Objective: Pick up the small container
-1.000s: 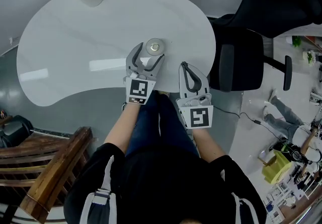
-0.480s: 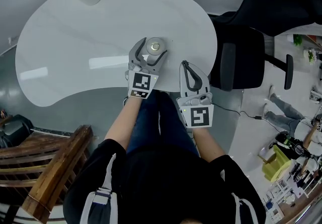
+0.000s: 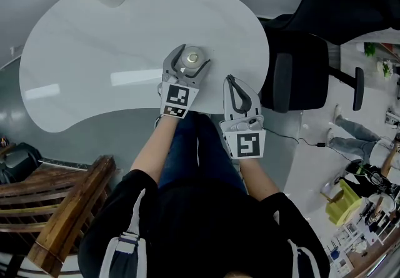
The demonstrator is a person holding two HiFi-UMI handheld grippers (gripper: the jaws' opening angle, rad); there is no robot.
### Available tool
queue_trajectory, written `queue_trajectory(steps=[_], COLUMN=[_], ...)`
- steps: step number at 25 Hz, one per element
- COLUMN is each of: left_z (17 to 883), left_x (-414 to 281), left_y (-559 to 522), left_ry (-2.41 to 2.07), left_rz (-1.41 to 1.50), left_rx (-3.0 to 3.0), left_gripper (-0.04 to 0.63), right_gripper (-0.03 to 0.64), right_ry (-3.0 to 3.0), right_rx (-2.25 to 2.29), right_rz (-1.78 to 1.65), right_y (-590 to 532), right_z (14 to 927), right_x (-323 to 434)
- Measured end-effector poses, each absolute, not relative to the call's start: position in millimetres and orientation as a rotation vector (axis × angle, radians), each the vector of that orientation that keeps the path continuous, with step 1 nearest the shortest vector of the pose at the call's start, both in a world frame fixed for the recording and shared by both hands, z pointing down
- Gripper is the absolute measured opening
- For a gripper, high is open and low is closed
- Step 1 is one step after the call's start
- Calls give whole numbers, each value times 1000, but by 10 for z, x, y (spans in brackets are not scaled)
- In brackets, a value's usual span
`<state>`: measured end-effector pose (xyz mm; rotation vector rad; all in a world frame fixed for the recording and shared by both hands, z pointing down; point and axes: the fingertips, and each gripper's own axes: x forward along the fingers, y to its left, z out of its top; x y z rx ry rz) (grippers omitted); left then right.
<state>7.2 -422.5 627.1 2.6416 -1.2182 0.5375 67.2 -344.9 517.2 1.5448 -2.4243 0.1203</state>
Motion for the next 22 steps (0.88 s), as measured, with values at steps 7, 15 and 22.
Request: queue_trajectory(steps=[7, 15, 22], left_z=[6289, 6230, 5760], left_x=[65, 77, 99], left_y=[-4245, -4216, -4204], left_ry=[-1226, -1235, -1266], left_rz=[537, 530, 461], left_rx=[2634, 2632, 2660], left_gripper=[342, 337, 337], right_gripper=[21, 21, 21], right_ry=[-2425, -2421, -2431], right_rx=[1548, 1540, 1558], right_rz=[118, 122, 81], right_y=[-3456, -3460, -3478], right_z=[5158, 5108, 4919], right_x=[680, 672, 701])
